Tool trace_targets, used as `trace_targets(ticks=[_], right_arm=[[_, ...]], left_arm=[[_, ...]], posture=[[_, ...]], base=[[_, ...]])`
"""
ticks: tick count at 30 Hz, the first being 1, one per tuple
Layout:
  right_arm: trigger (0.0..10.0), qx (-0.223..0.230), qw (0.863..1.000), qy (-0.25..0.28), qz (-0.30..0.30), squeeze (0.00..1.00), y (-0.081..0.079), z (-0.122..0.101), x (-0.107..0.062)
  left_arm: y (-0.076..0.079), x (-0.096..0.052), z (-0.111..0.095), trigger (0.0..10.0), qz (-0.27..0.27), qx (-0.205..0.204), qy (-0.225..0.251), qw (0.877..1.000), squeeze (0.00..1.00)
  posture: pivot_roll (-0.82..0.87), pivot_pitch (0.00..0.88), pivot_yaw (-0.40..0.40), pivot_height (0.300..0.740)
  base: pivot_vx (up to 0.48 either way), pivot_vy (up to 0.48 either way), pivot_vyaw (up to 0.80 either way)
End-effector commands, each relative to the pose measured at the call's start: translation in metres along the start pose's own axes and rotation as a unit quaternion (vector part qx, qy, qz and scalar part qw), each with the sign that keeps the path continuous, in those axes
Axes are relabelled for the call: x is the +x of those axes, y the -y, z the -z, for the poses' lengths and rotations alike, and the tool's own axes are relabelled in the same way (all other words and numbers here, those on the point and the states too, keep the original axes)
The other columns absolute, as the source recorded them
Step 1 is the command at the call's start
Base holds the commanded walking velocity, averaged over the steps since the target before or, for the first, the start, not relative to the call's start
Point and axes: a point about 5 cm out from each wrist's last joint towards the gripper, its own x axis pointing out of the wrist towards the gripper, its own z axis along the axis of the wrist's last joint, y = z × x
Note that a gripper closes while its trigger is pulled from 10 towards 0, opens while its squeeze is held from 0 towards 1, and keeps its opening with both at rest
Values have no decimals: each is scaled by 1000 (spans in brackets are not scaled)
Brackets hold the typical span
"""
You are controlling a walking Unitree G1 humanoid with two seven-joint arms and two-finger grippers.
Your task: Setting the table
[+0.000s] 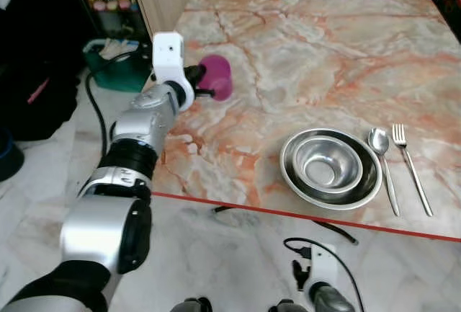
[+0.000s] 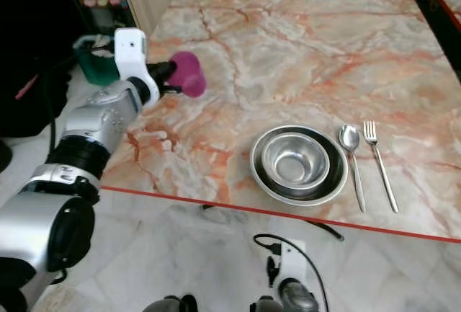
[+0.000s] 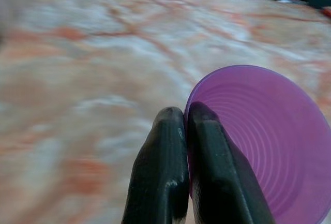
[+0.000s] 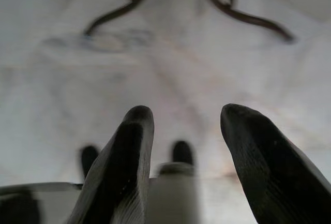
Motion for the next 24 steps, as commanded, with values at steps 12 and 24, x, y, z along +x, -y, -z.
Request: trace_targets(ticks=[12, 24], right_arm=[[10000, 6, 1000, -10, -7, 0, -6, 4, 0], [10000, 5, 1000, -12, -9, 0, -6, 4, 0]], left_arm=[[-5, -3, -9, 10000, 11, 17, 6, 1000, 0], [2, 0, 2, 10000, 31, 22, -35, 999, 0]], posture=[[13, 178, 26, 740], [16, 178, 28, 740]], base=[[129, 0, 0], [0, 0, 0]])
